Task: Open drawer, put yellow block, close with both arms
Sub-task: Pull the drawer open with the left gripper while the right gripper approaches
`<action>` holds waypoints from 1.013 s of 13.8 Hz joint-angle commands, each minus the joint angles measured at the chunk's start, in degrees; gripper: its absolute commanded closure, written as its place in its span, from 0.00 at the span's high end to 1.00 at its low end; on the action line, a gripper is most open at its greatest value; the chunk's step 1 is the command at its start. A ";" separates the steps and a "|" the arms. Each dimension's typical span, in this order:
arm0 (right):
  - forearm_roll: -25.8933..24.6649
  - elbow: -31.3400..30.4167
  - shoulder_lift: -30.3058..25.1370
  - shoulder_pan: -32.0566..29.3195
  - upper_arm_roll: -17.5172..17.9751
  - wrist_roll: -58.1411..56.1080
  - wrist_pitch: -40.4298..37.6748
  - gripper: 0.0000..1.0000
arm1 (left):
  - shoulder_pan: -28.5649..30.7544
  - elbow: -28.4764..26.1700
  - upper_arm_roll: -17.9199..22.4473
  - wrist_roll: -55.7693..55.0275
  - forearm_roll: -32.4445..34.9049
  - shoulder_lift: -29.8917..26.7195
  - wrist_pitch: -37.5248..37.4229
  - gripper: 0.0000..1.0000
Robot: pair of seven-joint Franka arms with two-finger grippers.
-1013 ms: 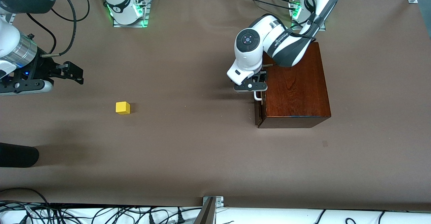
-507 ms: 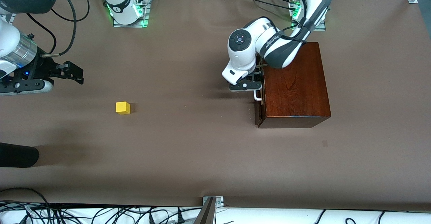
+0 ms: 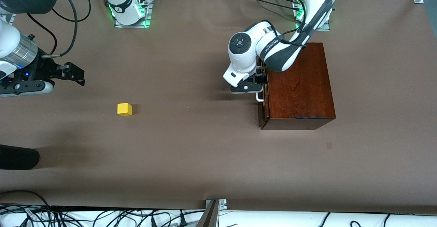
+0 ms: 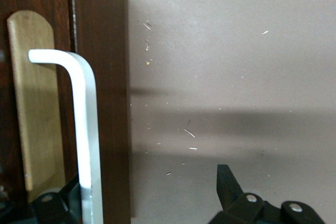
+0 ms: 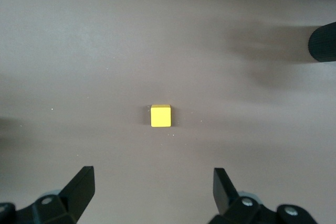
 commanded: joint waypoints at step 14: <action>0.81 0.50 -0.16 -0.14 2.94 -0.03 1.69 1.00 | -9.31 16.60 -0.07 -10.41 -0.04 12.34 6.61 1.00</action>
